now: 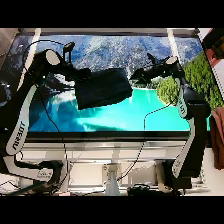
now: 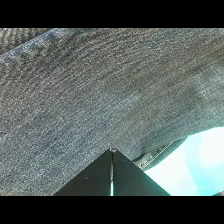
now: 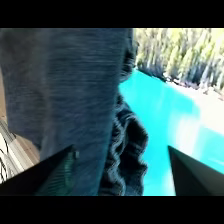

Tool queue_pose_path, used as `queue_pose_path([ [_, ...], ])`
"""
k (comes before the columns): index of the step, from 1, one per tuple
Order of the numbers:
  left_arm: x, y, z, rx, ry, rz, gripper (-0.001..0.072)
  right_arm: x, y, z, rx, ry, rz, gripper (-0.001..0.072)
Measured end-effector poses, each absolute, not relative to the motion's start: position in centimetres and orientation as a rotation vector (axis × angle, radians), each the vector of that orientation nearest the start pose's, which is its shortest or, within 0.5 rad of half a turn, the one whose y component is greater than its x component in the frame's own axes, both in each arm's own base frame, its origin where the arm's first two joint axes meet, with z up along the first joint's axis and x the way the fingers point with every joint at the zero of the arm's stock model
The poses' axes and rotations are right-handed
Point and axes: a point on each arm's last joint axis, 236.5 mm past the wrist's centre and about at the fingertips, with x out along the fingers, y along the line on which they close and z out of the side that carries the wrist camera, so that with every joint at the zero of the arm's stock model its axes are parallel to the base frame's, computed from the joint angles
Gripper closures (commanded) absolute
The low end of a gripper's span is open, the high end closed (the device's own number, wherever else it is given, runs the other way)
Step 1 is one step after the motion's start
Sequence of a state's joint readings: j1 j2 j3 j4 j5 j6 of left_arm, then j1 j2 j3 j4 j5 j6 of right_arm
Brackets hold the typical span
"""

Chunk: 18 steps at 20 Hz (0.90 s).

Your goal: Fold the clothes and pants, and hang the long-sleeved shirts on hangers.

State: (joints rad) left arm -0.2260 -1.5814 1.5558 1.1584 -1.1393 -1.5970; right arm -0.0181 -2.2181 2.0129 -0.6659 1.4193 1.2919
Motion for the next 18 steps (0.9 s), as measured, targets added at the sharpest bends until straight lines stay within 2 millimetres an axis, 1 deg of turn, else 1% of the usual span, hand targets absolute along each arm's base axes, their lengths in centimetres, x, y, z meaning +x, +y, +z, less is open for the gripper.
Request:
queue_pose_path([
  [2, 45.6, -19.4, 4.2, -0.264, 1.200, -0.415, 0.0678, 52.6, 18.4, -8.0, 0.652, 1.387, 0.744, 0.0035],
  [3, 45.5, -19.5, 4.2, -0.266, 1.202, -0.417, 0.0678, 52.8, 19.0, -8.1, 0.669, 1.382, 0.747, 0.0035],
  [5, 45.5, -19.5, 4.3, -0.270, 1.203, -0.420, 0.0678, 53.0, 19.8, -8.1, 0.698, 1.372, 0.756, 0.0035],
  [7, 45.4, -19.6, 4.3, -0.273, 1.205, -0.423, 0.0678, 53.4, 20.2, -7.6, 0.725, 1.354, 0.765, 0.0034],
  [10, 45.4, -19.7, 4.3, -0.275, 1.206, -0.424, 0.0678, 54.3, 19.6, -6.6, 0.752, 1.316, 0.762, 0.0034],
  [13, 45.4, -19.7, 4.3, -0.272, 1.205, -0.427, 0.0678, 56.4, 18.4, -5.3, 0.771, 1.229, 0.716, 0.0036],
  [14, 45.4, -19.7, 4.3, -0.269, 1.204, -0.429, 0.0678, 56.6, 18.1, -4.9, 0.769, 1.215, 0.714, 0.0036],
  [16, 45.4, -19.7, 4.3, -0.268, 1.204, -0.431, 0.0678, 56.5, 18.4, -4.5, 0.754, 1.210, 0.724, 0.0036],
  [18, 45.4, -19.7, 4.3, -0.266, 1.203, -0.433, 0.0678, 55.4, 19.3, -4.9, 0.699, 1.249, 0.744, 0.0036],
])
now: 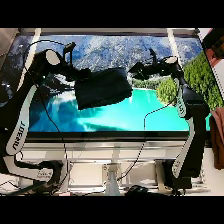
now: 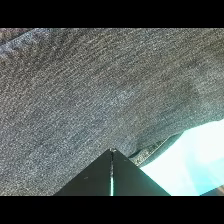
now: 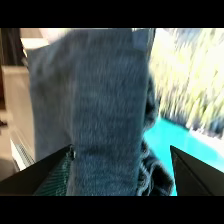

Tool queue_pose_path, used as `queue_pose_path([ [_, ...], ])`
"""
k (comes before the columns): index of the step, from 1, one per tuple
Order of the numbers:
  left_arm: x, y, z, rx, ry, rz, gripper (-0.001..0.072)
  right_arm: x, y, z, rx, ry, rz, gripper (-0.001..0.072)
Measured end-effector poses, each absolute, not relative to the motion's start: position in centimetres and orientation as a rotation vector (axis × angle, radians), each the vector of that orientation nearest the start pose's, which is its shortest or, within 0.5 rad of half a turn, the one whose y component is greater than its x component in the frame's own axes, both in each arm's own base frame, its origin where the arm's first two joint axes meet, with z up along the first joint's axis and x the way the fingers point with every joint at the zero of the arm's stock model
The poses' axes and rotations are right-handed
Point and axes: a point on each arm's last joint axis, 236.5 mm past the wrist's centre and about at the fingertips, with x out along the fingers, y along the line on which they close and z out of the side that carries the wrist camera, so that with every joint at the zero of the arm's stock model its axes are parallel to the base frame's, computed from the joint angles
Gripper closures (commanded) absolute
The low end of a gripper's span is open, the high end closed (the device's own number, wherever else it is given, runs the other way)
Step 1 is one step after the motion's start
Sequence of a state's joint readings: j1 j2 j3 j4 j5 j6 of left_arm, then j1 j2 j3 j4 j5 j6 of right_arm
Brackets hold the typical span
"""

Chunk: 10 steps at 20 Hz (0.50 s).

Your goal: Fold the clothes and pants, and hang the long-sleeved shirts on hangers.

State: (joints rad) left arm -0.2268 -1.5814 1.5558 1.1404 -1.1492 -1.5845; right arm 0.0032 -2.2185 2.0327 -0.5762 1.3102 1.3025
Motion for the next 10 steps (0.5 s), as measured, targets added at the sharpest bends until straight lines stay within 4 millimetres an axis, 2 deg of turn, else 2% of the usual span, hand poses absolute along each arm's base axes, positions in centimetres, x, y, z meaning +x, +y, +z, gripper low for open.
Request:
queue_pose_path([
  [2, 45.4, -19.7, 4.3, -0.265, 1.203, -0.434, 0.0678, 54.2, 20.2, -6.4, 0.598, 1.300, 0.735, 0.0054],
  [3, 45.4, -19.7, 4.3, -0.264, 1.203, -0.434, 0.0678, 53.7, 20.5, -7.2, 0.550, 1.324, 0.719, 0.0112],
  [7, 45.3, -19.7, 4.3, -0.263, 1.207, -0.435, 0.0678, 53.7, 20.8, -8.7, 0.501, 1.357, 0.640, 0.0166],
  [9, 45.1, -19.7, 4.2, -0.261, 1.214, -0.436, 0.0678, 53.8, 20.4, -9.0, 0.532, 1.367, 0.617, 0.0165],
  [10, 45.1, -19.7, 4.2, -0.257, 1.213, -0.440, 0.0678, 53.8, 20.2, -9.1, 0.558, 1.376, 0.617, 0.0133],
])
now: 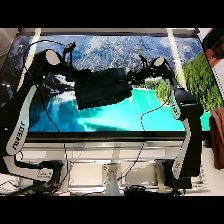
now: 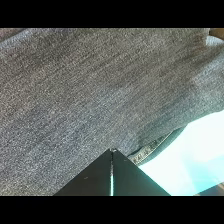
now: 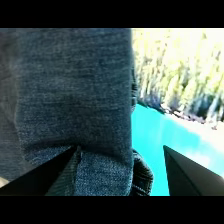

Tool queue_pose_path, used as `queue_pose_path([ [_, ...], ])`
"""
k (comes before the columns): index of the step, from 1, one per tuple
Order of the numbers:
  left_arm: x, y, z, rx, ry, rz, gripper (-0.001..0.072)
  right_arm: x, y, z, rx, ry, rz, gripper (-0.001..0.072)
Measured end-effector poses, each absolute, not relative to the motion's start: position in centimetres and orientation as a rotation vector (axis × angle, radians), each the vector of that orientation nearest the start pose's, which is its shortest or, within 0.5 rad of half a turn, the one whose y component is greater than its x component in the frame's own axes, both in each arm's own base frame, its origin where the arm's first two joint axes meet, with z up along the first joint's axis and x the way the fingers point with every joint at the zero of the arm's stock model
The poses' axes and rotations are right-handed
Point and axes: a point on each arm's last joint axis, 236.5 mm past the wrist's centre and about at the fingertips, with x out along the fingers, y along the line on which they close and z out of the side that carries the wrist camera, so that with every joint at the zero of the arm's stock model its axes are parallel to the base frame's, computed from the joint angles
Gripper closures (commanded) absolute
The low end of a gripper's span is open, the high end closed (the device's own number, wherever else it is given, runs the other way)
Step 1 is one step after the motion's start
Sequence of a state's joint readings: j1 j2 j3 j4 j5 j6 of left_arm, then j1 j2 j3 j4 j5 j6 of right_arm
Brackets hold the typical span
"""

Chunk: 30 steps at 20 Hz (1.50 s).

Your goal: Fold the clothes and pants, and hang the long-sleeved shirts on hangers.

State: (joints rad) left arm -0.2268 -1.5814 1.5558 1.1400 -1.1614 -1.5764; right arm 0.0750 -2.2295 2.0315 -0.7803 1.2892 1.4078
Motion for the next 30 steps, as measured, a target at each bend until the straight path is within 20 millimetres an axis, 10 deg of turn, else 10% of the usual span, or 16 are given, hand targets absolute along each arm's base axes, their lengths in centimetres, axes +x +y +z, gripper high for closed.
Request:
queue_pose_path([
  [6, 44.9, -19.7, 4.2, -0.241, 1.216, -0.450, 0.0678, 50.7, 22.0, -10.2, 0.710, 1.517, 0.715, 0.0033],
  [13, 44.9, -19.7, 4.1, -0.237, 1.218, -0.453, 0.0678, 48.0, 29.2, -9.8, 0.718, 1.548, 0.861, 0.0055],
  [15, 44.9, -19.7, 4.1, -0.237, 1.218, -0.453, 0.0678, 47.5, 31.7, -9.9, 0.699, 1.532, 0.879, 0.0353],
  [17, 44.8, -19.7, 4.1, -0.237, 1.219, -0.454, 0.0678, 47.2, 34.0, -10.1, 0.683, 1.511, 0.888, 0.0434],
  [19, 44.8, -19.7, 4.1, -0.237, 1.219, -0.454, 0.0678, 46.9, 36.2, -9.9, 0.668, 1.478, 0.909, 0.0665],
  [21, 44.7, -19.7, 4.1, -0.234, 1.224, -0.456, 0.0678, 46.4, 37.3, -9.5, 0.625, 1.450, 0.947, 0.0666],
  [25, 44.6, -19.0, 5.8, -0.201, 1.182, -0.453, 0.0679, 47.2, 36.5, -6.6, 0.537, 1.361, 0.987, 0.0667],
  [30, 44.2, -15.8, 11.6, -0.106, 1.038, -0.369, 0.0678, 51.6, 27.6, -0.1, 0.378, 1.212, 0.834, 0.0667],
])
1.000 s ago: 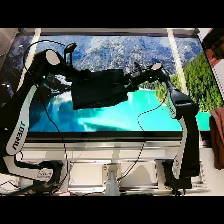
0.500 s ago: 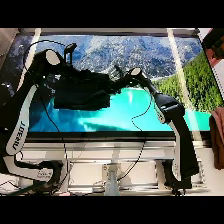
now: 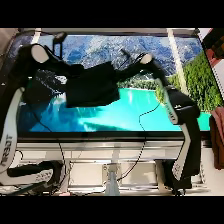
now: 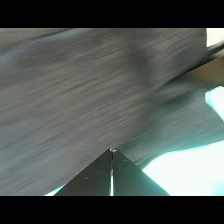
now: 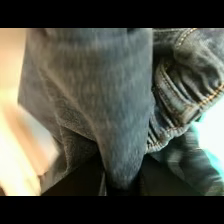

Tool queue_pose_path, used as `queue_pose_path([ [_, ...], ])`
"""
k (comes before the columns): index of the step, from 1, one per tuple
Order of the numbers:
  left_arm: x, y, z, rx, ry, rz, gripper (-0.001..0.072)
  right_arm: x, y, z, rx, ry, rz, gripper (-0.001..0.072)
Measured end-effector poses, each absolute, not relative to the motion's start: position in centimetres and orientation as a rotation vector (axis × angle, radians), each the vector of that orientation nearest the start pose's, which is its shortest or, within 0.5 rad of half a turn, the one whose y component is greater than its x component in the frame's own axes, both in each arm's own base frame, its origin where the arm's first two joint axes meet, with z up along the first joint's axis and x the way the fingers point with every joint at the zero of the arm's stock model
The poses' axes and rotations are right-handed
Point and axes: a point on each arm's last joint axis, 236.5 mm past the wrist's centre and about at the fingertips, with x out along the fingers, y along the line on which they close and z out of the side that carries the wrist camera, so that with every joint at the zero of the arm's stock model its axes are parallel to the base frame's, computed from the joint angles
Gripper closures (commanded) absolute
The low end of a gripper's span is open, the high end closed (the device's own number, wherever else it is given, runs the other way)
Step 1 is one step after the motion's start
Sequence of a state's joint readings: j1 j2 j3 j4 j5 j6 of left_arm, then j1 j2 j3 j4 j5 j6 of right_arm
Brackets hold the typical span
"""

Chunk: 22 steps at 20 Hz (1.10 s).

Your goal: Fold the clothes and pants, and hang the long-sleeved shirts on hangers.

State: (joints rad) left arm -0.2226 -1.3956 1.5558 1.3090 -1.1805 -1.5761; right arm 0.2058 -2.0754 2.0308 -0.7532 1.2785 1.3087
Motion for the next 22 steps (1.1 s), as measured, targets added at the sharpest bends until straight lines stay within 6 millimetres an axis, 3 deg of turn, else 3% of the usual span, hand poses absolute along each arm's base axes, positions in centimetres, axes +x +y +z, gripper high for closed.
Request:
queue_pose_path([
  [5, 41.8, -13.0, 18.5, -0.038, 0.889, -0.313, 0.0678, 54.3, 13.4, 8.6, 0.320, 1.056, 0.571, 0.0667],
  [10, 39.6, -11.8, 22.8, -0.022, 0.791, -0.297, 0.0677, 52.6, -3.7, 16.2, 0.337, 0.916, 0.211, 0.0667],
  [14, 39.0, -11.5, 23.8, -0.016, 0.765, -0.291, 0.0677, 47.4, -16.4, 20.0, 0.391, 0.843, -0.078, 0.0667],
  [17, 38.9, -11.4, 24.0, -0.015, 0.761, -0.290, 0.0677, 41.3, -24.2, 21.1, 0.442, 0.846, -0.282, 0.0667],
  [19, 38.9, -11.4, 24.1, -0.015, 0.759, -0.289, 0.0677, 37.0, -28.5, 21.7, 0.482, 0.838, -0.407, 0.0667],
  [22, 38.9, -11.4, 24.1, -0.015, 0.758, -0.290, 0.0678, 30.4, -33.2, 21.9, 0.550, 0.844, -0.569, 0.0667],
])
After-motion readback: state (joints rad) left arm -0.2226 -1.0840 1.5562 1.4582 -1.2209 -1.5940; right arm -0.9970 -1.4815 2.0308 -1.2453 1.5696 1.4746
